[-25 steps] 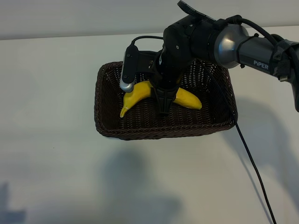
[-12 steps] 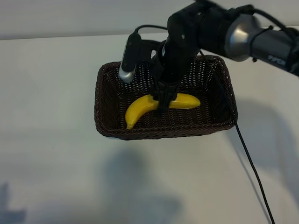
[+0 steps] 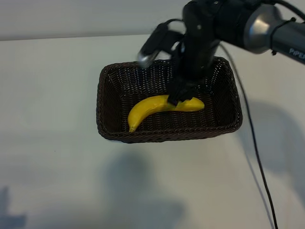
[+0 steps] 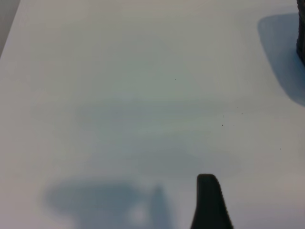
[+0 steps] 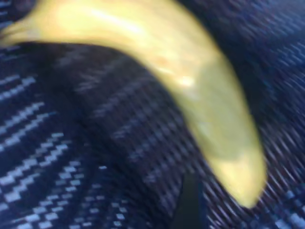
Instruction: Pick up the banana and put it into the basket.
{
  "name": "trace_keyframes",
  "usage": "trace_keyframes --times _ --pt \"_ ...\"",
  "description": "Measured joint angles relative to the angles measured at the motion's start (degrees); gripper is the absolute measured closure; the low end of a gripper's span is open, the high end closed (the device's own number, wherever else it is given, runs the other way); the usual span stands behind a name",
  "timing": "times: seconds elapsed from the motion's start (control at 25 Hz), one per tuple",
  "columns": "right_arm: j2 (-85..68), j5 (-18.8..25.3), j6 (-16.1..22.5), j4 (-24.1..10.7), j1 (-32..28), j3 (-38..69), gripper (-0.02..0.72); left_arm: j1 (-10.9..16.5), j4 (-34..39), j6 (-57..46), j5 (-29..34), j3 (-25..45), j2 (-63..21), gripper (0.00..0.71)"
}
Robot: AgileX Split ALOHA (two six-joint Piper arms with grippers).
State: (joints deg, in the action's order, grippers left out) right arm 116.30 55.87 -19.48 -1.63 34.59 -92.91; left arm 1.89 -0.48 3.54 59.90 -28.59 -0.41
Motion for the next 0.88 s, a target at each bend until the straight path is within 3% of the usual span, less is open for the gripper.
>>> trace_keyframes --times 0.08,0.2,0.36,0.56,0.88 --pt "-0.2 1.1 4.4 -0.4 -2.2 0.0 0.113 0.0 0.0 0.0 0.0 0.0 0.0 0.214" --pt "-0.6 3.1 7.6 0.0 -5.9 0.0 0.113 0.0 0.0 0.0 0.0 0.0 0.0 0.214" --pt "-0.6 4.4 11.4 3.8 -11.8 0.0 0.113 0.0 0.0 0.0 0.0 0.0 0.0 0.214" --pt "-0.6 4.7 13.3 9.9 -20.3 0.0 0.113 0.0 0.0 0.0 0.0 0.0 0.0 0.214" --pt "-0.6 5.4 15.3 10.8 -31.2 0.0 0.113 0.0 0.0 0.0 0.0 0.0 0.0 0.214"
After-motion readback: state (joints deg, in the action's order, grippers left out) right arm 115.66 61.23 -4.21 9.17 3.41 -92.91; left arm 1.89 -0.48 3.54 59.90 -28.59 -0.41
